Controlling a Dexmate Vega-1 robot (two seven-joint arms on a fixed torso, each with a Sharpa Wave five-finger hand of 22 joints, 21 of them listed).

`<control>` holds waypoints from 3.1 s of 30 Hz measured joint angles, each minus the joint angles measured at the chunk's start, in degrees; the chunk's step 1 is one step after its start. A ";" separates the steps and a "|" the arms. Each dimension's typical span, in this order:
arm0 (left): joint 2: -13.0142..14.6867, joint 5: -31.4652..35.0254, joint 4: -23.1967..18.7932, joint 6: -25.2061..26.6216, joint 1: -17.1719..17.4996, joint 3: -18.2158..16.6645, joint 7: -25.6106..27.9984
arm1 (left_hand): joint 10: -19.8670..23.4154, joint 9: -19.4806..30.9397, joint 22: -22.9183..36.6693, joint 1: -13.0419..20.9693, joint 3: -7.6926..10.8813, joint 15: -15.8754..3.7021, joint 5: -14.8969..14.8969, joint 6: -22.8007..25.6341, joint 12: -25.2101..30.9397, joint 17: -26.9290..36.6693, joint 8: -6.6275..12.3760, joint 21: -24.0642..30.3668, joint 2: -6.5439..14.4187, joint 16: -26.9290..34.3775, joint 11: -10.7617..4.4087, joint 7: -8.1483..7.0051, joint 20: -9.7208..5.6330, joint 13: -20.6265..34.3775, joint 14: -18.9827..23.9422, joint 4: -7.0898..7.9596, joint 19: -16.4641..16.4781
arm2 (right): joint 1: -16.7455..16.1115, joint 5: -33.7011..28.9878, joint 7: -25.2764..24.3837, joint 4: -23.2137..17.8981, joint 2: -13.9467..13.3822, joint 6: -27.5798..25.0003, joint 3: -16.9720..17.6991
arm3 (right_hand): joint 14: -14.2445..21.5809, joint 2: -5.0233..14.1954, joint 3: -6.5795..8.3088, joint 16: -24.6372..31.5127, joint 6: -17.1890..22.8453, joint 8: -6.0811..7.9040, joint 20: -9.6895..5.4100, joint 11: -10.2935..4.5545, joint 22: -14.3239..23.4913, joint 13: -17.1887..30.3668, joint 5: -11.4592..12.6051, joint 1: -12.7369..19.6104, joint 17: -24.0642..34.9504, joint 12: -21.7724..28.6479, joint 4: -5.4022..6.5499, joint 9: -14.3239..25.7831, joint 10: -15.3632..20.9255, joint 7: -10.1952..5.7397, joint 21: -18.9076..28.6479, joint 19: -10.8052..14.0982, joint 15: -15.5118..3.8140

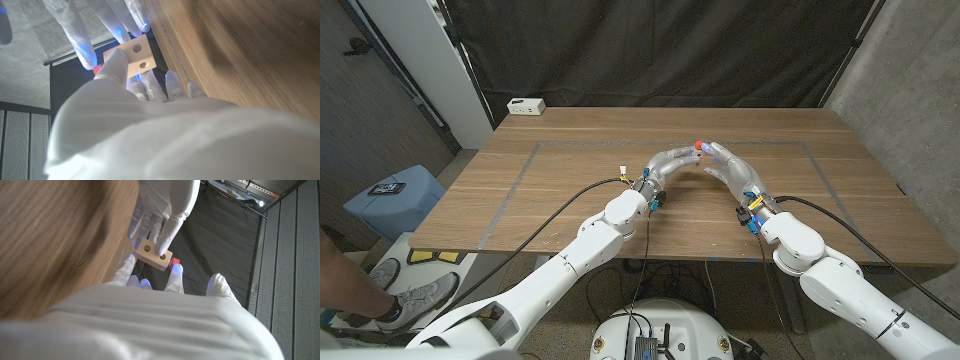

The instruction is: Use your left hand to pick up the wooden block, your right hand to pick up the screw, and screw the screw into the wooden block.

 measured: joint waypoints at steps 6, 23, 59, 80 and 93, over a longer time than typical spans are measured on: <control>-0.08 0.02 0.23 0.00 -0.17 0.03 -0.08 | 0.03 0.00 0.00 0.02 -0.06 0.00 0.00 0.00 -0.01 0.00 -0.05 0.00 0.01 0.00 -0.03 0.00 0.00 0.00 0.00 -0.06 0.00 | -0.15 0.22 0.03 0.00 0.17 0.28 0.08 | 0.22 0.31 0.00 0.00 0.71 0.00 -0.06 0.10 0.00 0.00 0.00 0.31 0.00 0.00 0.00 0.00 0.52 0.09 0.00 0.69 0.22; -0.39 -0.08 0.99 -0.29 -0.44 0.04 -0.24 | 0.13 -0.04 0.00 0.27 -0.14 0.00 -0.04 -0.02 -0.17 0.16 0.02 0.00 0.24 0.00 -0.13 -0.01 0.00 -0.01 0.00 -0.14 0.00 | -0.44 0.49 -0.59 0.07 0.46 0.54 0.82 | 0.52 0.13 0.24 0.00 0.91 0.00 0.25 0.19 0.00 0.00 0.00 0.48 0.01 0.23 -0.23 0.00 1.23 0.30 0.00 1.00 -0.09; -0.26 -0.03 0.89 -0.90 -0.63 0.30 -1.30 | 0.01 0.00 0.00 0.35 -0.05 0.00 -0.32 -0.36 -0.01 0.15 0.01 0.00 0.12 0.00 -0.01 -0.10 0.00 -0.01 0.00 -0.05 0.00 | 1.04 4.05 2.41 2.17 -1.10 -1.03 2.62 | -0.55 -0.47 -0.49 -0.39 -5.99 -1.56 2.40 0.40 0.01 0.00 -0.43 -0.01 0.43 -0.45 0.49 0.00 -0.86 -0.41 -0.94 -1.40 0.51; -0.10 0.37 0.30 -0.81 -0.38 0.45 -1.25 | 0.00 -0.04 0.00 0.49 -0.13 0.00 -0.37 -0.33 -0.06 0.14 -0.04 0.00 -0.03 0.00 -0.01 -0.33 0.00 -0.01 0.00 -0.13 0.00 | 2.30 5.83 4.94 3.49 -1.77 -1.09 2.27 | -0.53 -0.54 -1.22 -0.39 -8.03 -1.56 3.42 0.50 0.02 0.00 -0.42 -1.45 0.42 -0.67 1.22 0.01 -2.19 -0.21 -0.94 -3.03 0.52; -0.08 0.52 0.16 -0.75 -0.24 0.59 -1.14 | 0.14 0.01 0.00 0.49 -0.18 0.00 -0.22 -0.34 -0.19 0.14 0.02 0.00 -0.03 0.00 -0.14 -0.33 0.00 -0.05 0.00 -0.14 0.00 | 2.61 6.26 5.86 3.58 -2.05 -0.65 1.99 | -0.85 -0.56 -1.49 -0.39 -8.03 -1.28 3.42 0.50 0.02 0.00 -0.42 -2.53 0.68 -0.67 1.49 0.00 -2.80 -0.21 -0.93 -3.84 0.83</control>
